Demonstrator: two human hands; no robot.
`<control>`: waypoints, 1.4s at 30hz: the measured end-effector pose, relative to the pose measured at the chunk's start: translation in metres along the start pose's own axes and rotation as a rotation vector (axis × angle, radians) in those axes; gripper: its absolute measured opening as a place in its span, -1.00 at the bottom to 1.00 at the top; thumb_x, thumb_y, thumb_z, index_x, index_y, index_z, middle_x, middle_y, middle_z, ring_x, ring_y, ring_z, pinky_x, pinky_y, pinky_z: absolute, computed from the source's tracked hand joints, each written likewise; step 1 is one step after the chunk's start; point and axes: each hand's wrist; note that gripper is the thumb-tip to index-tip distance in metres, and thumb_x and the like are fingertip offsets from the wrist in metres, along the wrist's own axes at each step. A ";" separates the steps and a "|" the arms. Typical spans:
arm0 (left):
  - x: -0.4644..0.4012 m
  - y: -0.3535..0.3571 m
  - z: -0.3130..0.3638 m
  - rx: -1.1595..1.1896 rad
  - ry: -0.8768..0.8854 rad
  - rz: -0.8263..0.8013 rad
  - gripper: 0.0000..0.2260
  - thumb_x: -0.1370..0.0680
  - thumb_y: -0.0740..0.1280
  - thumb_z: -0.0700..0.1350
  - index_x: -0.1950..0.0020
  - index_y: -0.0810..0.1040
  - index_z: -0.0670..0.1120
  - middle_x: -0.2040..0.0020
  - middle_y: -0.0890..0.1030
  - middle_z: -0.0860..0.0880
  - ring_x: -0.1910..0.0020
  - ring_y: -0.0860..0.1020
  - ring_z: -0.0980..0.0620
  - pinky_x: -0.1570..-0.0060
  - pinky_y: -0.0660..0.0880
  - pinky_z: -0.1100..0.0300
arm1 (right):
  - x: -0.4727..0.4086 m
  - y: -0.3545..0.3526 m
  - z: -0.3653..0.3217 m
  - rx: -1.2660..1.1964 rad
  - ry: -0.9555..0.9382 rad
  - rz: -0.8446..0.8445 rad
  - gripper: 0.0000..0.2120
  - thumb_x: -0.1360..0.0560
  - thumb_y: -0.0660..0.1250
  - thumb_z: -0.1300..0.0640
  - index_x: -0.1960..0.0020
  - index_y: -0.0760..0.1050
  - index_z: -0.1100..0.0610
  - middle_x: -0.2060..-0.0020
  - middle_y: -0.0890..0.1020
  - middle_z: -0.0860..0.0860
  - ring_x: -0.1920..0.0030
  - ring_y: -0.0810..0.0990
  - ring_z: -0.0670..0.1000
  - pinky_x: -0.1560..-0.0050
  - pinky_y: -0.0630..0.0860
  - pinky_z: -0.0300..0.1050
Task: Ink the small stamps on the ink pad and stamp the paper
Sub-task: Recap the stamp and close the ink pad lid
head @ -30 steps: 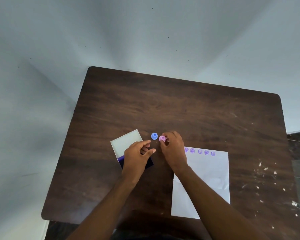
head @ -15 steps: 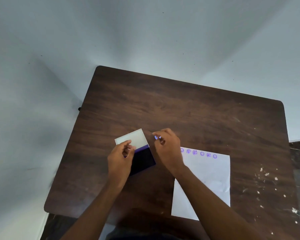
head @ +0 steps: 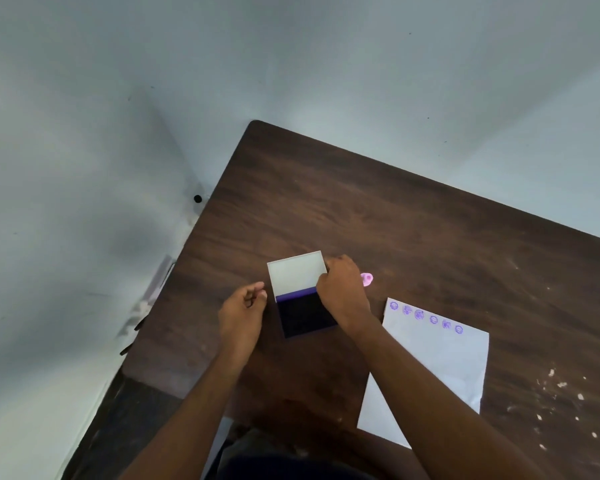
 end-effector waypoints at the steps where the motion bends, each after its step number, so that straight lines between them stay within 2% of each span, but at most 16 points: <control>1: -0.001 0.003 0.000 0.033 -0.027 -0.010 -0.76 -0.58 0.34 -0.10 -0.25 0.60 -0.03 -0.13 0.66 0.02 -0.10 0.59 0.10 -0.14 0.58 0.07 | -0.002 0.001 -0.001 0.020 0.009 -0.019 -0.78 -0.51 0.21 0.30 -0.09 0.56 0.25 -0.05 0.54 0.13 0.14 0.43 -0.04 0.13 0.39 -0.16; 3: -0.002 0.008 -0.001 0.067 -0.062 -0.021 -0.75 -0.58 0.33 -0.10 -0.26 0.59 -0.04 -0.15 0.65 0.02 -0.13 0.59 0.08 -0.17 0.57 0.00 | -0.005 0.003 -0.001 0.042 0.023 -0.038 -0.78 -0.50 0.23 0.31 -0.10 0.55 0.24 -0.05 0.55 0.15 0.18 0.39 -0.05 0.15 0.35 -0.17; 5: -0.003 0.012 0.000 0.061 -0.061 -0.031 -0.74 -0.59 0.32 -0.09 -0.27 0.58 -0.04 -0.17 0.65 0.03 -0.14 0.58 0.11 -0.19 0.57 0.00 | -0.007 0.004 0.000 0.061 0.026 -0.038 -0.77 -0.48 0.26 0.32 -0.11 0.55 0.23 -0.05 0.59 0.15 0.12 0.47 -0.01 0.14 0.41 -0.14; 7: -0.004 0.016 0.001 0.042 -0.038 -0.042 -0.73 -0.59 0.30 -0.09 -0.28 0.58 -0.06 -0.18 0.65 0.02 -0.14 0.58 0.12 -0.19 0.56 0.03 | -0.008 0.004 0.002 0.081 0.029 -0.044 -0.76 -0.47 0.27 0.31 -0.12 0.56 0.23 -0.05 0.61 0.15 0.03 0.55 0.08 0.02 0.52 -0.07; 9: -0.006 0.019 0.004 0.030 -0.022 -0.048 -0.73 -0.59 0.30 -0.10 -0.29 0.57 -0.08 -0.18 0.65 0.02 -0.15 0.58 0.11 -0.17 0.56 0.07 | -0.011 0.003 0.005 0.077 0.043 -0.059 -0.74 -0.45 0.26 0.33 -0.12 0.56 0.24 -0.04 0.61 0.16 0.00 0.56 0.12 -0.02 0.54 -0.01; 14: -0.007 0.020 0.004 -0.023 -0.002 -0.064 -0.72 -0.59 0.30 -0.10 -0.30 0.56 -0.05 -0.20 0.63 0.03 -0.12 0.57 0.15 -0.13 0.56 0.13 | -0.012 0.000 0.008 0.043 0.098 -0.105 -0.73 -0.47 0.28 0.33 -0.14 0.56 0.20 -0.05 0.63 0.12 0.01 0.58 0.07 0.08 0.52 -0.11; 19: -0.005 0.021 0.007 0.026 -0.035 -0.061 -0.72 -0.57 0.30 -0.15 -0.28 0.58 -0.05 -0.16 0.64 0.04 -0.09 0.58 0.16 -0.13 0.57 0.11 | -0.010 0.002 0.009 0.032 0.106 -0.120 -0.70 -0.49 0.26 0.33 -0.18 0.56 0.19 -0.08 0.63 0.12 -0.03 0.59 0.09 0.01 0.54 -0.06; 24: -0.003 0.020 0.011 0.092 -0.086 -0.035 -0.74 -0.57 0.31 -0.17 -0.25 0.59 -0.05 -0.15 0.65 0.03 -0.06 0.58 0.16 -0.10 0.58 0.14 | -0.002 0.000 0.012 -0.104 0.078 -0.076 -0.70 -0.49 0.26 0.37 -0.15 0.60 0.17 -0.03 0.68 0.09 -0.01 0.63 0.08 0.00 0.63 0.02; 27: 0.001 0.020 0.012 0.129 -0.092 -0.012 -0.77 -0.57 0.30 -0.14 -0.20 0.61 -0.02 -0.10 0.66 0.06 -0.07 0.60 0.15 -0.12 0.60 0.04 | 0.008 -0.005 0.015 -0.233 0.059 -0.038 -0.70 -0.50 0.31 0.35 -0.15 0.61 0.11 0.02 0.71 0.00 0.03 0.65 -0.03 0.07 0.60 -0.18; 29: 0.005 0.019 0.012 0.154 -0.100 0.007 -0.79 -0.56 0.31 -0.12 -0.16 0.63 0.00 -0.05 0.68 0.09 -0.04 0.62 0.17 -0.09 0.61 0.02 | 0.016 -0.007 0.020 -0.297 0.062 0.001 -0.68 -0.48 0.26 0.37 -0.10 0.64 0.08 0.07 0.72 -0.04 0.07 0.66 -0.09 0.10 0.60 -0.23; 32: 0.010 0.018 0.012 0.212 -0.136 0.054 -0.81 -0.51 0.32 -0.11 -0.04 0.68 0.04 0.07 0.71 0.12 0.04 0.65 0.16 -0.06 0.63 -0.01 | 0.020 -0.010 0.028 -0.391 0.133 0.022 -0.64 -0.47 0.19 0.40 -0.05 0.66 0.09 0.10 0.73 -0.04 0.10 0.67 -0.08 0.06 0.63 -0.14; 36: 0.016 0.015 0.014 0.198 -0.120 0.079 -0.77 -0.49 0.27 -0.09 0.16 0.70 0.16 0.20 0.71 0.20 0.13 0.66 0.19 -0.02 0.63 0.01 | 0.020 -0.012 0.041 -0.540 0.278 0.077 -0.79 -0.55 0.26 0.24 0.04 0.68 0.16 0.18 0.72 0.06 0.14 0.69 0.07 0.10 0.67 0.03; 38: 0.018 0.014 0.014 0.212 -0.125 0.080 -0.75 -0.48 0.27 -0.13 0.19 0.71 0.12 0.24 0.72 0.16 0.16 0.67 0.16 -0.01 0.63 -0.02 | 0.020 -0.011 0.047 -0.574 0.322 0.097 -0.80 -0.54 0.28 0.18 0.11 0.68 0.19 0.22 0.71 0.12 0.16 0.68 0.11 0.07 0.66 0.12; 40: 0.019 0.013 0.015 0.254 -0.156 0.085 -0.76 -0.46 0.27 -0.15 0.24 0.72 0.05 0.28 0.72 0.07 0.21 0.69 0.08 0.00 0.63 -0.07 | 0.018 -0.010 0.051 -0.685 0.399 0.101 -0.80 -0.48 0.29 0.21 0.19 0.66 0.25 0.23 0.70 0.21 0.15 0.68 0.19 0.03 0.64 0.19; 42: 0.020 0.013 0.016 0.272 -0.196 0.084 -0.75 -0.43 0.25 -0.10 0.29 0.72 0.00 0.32 0.72 0.03 0.26 0.68 0.03 0.03 0.63 -0.09 | 0.018 -0.010 0.051 -0.838 0.468 0.068 -0.82 -0.45 0.30 0.27 0.23 0.65 0.30 0.22 0.70 0.26 0.18 0.69 0.21 0.05 0.65 0.14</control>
Point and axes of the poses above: each hand's wrist, its own x-axis away from the middle knuckle, its own y-axis out of the palm, z = x × y
